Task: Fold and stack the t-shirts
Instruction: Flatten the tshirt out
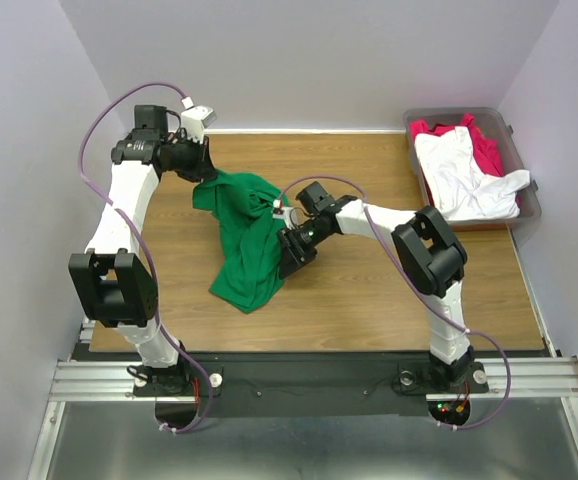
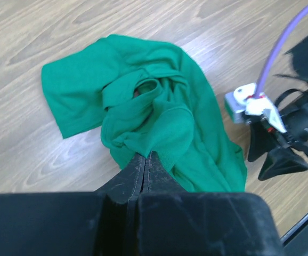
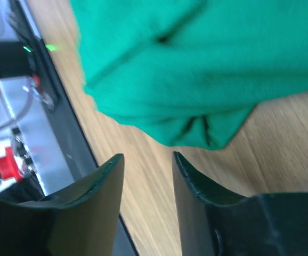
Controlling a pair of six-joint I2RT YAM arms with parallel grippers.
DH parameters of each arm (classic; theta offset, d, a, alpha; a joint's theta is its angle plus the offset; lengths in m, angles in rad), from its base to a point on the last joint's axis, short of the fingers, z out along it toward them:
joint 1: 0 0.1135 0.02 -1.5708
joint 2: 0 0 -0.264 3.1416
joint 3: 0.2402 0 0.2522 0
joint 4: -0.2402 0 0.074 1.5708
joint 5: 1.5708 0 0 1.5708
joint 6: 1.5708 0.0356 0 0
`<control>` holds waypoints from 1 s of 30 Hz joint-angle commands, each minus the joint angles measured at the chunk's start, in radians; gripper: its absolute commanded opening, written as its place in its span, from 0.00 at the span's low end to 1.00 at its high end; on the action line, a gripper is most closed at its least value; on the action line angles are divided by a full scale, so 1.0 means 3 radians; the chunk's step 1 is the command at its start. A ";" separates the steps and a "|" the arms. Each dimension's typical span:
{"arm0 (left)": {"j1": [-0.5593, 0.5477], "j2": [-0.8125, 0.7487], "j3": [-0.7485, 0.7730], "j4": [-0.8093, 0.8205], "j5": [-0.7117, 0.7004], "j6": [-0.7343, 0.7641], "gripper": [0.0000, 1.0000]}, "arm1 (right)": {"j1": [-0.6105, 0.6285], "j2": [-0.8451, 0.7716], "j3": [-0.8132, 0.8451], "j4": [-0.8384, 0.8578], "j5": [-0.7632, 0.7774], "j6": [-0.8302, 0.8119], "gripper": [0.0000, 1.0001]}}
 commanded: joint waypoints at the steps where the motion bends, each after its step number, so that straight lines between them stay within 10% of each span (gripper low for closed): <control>1: 0.0008 -0.0137 -0.0100 0.0148 0.0027 -0.0013 0.00 | 0.0073 -0.0436 -0.0011 0.0549 -0.0221 0.0320 0.45; 9: 0.0038 -0.0143 -0.0090 0.0143 0.0047 -0.0043 0.00 | 0.0942 -0.0560 -0.0283 0.0688 0.0458 0.0484 0.47; 30: 0.0059 -0.0296 -0.0254 0.0169 0.0099 0.0028 0.00 | 0.1122 -0.0079 0.0024 0.0800 0.1497 0.0954 0.54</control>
